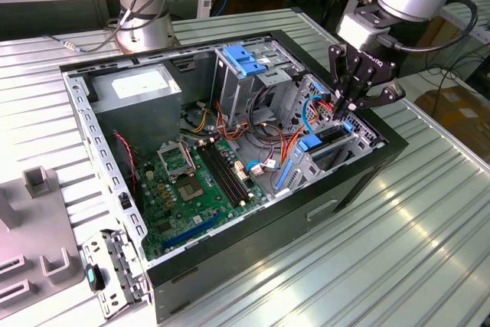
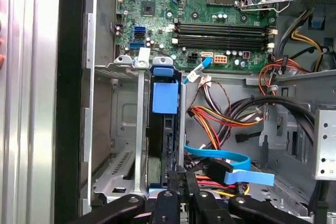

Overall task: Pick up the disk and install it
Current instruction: 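Insert the first disk wire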

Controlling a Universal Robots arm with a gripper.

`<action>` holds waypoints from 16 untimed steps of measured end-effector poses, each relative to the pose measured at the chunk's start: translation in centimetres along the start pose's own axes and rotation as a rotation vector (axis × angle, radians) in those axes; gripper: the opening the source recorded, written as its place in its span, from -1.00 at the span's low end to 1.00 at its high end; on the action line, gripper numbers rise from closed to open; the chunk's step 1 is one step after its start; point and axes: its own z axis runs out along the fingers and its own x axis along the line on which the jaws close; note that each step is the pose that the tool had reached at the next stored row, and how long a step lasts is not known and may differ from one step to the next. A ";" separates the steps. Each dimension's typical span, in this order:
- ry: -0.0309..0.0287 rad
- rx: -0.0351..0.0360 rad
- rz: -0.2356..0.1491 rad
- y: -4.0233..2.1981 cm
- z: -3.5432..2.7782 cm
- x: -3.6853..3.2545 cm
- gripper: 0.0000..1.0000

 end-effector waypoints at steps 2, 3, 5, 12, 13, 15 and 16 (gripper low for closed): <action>0.0000 0.0000 0.001 0.26 0.03 0.11 -0.67; -0.0002 0.0000 0.001 0.36 0.05 0.15 -0.67; -0.0012 0.0000 0.001 0.46 0.16 0.32 -0.67; -0.0012 -0.0014 0.034 0.65 0.45 0.59 -0.67; -0.0011 -0.0015 0.036 0.73 0.45 0.59 -0.67; -0.0008 -0.0016 0.045 0.76 0.52 0.58 -0.67; -0.0005 -0.0019 0.058 0.76 0.68 0.58 -0.67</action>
